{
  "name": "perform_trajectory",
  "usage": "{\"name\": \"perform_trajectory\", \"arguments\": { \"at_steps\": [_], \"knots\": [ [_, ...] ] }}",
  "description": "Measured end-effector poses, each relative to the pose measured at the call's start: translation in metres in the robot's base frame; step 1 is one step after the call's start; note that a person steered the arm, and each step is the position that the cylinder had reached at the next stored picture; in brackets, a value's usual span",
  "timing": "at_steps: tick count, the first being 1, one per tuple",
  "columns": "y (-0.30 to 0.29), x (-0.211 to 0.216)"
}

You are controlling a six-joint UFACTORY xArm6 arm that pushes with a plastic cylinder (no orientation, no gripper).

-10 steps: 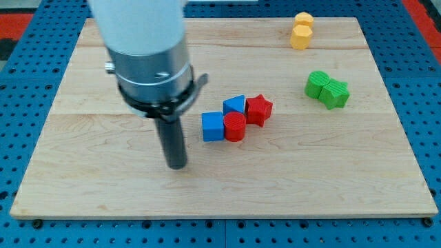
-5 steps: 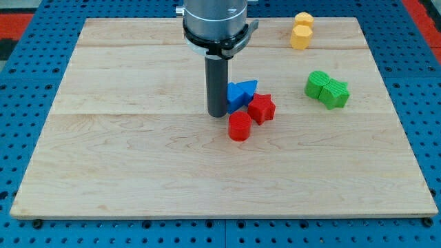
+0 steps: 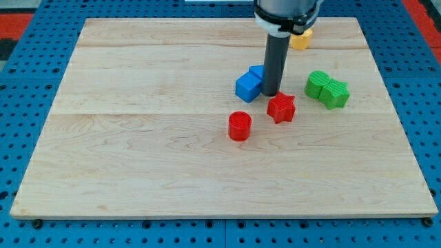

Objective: Keep the blue cube at the top left of the blue triangle

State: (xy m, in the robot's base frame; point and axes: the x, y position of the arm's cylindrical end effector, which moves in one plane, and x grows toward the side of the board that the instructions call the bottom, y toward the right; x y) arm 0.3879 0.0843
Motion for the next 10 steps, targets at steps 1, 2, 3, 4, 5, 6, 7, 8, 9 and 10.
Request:
{"name": "perform_trajectory", "arguments": {
  "at_steps": [1, 2, 3, 4, 5, 6, 7, 8, 9, 10],
  "knots": [
    [0.0, -0.018],
    [-0.001, -0.025],
    [-0.026, -0.023],
    [-0.017, -0.016],
    [0.002, -0.008],
    [-0.016, -0.005],
    [-0.035, 0.006],
    [-0.029, 0.033],
    [-0.058, 0.05],
    [-0.077, 0.062]
  ]
}}
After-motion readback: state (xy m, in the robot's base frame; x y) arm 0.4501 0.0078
